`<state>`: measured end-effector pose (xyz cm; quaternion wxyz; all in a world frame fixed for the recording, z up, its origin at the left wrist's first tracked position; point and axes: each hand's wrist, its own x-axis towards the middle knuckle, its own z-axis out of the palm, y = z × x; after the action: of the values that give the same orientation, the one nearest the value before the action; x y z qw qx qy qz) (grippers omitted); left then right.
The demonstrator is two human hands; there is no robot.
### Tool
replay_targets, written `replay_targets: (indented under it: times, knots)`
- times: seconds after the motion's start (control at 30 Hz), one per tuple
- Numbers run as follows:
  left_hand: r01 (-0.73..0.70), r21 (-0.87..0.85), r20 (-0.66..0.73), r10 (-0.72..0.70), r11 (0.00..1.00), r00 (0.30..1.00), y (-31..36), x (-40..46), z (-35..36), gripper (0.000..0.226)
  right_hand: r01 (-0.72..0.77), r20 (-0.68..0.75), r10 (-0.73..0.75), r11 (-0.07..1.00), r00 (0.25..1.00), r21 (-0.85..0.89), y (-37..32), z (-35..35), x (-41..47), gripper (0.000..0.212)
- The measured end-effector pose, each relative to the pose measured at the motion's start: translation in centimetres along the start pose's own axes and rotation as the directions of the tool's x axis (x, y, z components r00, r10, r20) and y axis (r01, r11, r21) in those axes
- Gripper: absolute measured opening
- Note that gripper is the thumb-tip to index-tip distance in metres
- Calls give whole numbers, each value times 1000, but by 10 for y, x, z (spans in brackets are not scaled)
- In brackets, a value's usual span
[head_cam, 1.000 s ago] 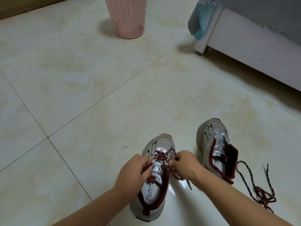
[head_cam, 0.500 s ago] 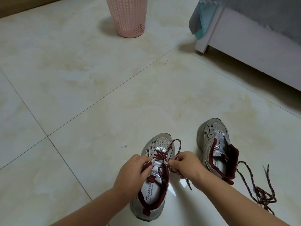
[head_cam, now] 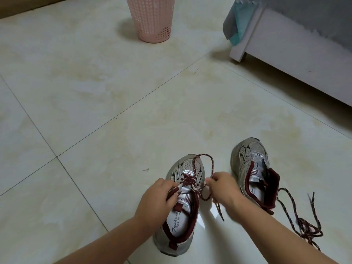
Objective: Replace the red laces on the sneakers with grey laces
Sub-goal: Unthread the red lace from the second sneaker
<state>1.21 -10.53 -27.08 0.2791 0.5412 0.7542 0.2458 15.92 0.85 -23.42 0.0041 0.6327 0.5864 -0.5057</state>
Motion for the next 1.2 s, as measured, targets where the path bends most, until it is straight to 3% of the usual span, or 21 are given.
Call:
replay_targets:
  times: [0.23, 0.33, 0.4, 0.47, 0.53, 0.6, 0.87, 0.97, 1.03, 1.1, 1.13, 1.2]
  knots:
    - [5, 5, 5, -5, 1000, 1000, -1, 0, 0, 20, -10, -274, -129, 890, 953, -456, -3, -28, 11, 21]
    - [10, -8, 4, -10, 1000, 1000, -1, -1, 0, 20, 33, -103, -126, 775, 987, -631, -9, -30, 9, 21]
    - [20, -18, -1, -20, 1000, 1000, 1, 0, 0, 21, 65, -69, -150, 738, 986, -672, -14, -21, 3, 33]
    - [23, -19, -2, -23, 1000, 1000, 1, 0, -1, 22, 200, -80, -346, 700, 935, -685, -17, -6, -3, 33]
    - [18, -16, -4, -18, 1000, 1000, 2, 0, -1, 23, 401, 41, -512, 619, 858, -675, -21, 10, -7, 22]
    - [14, -11, -8, -14, 1000, 1000, 3, 0, -2, 23, 503, 175, -549, 531, 817, -682, -25, 24, -6, 20]
    - [-6, 52, 46, 3, 999, 999, 3, 2, -4, 17, 644, 422, -621, 179, 661, -744, -31, 30, 2, 21]
    - [-26, 57, 37, 23, 998, 999, 3, 0, -4, 22, 613, 367, -604, 266, 707, -744, -27, 32, 6, 23]
    - [-23, 46, 16, 22, 999, 1000, 1, -1, -5, 27, 509, 186, -555, 512, 811, -692, -27, 29, 9, 19]
    - [-18, 38, -4, 18, 999, 1000, -1, -1, -5, 29, 367, -14, -433, 781, 901, -506, -26, 22, 12, 11]
    - [-18, 32, -9, 18, 999, 1000, -1, -1, -5, 29, 306, -70, -360, 867, 930, -394, -24, 20, 11, 10]
    - [-25, 27, -5, 25, 999, 1000, 1, 0, -4, 28, 246, -98, -282, 930, 954, -274, -21, 18, 12, 10]
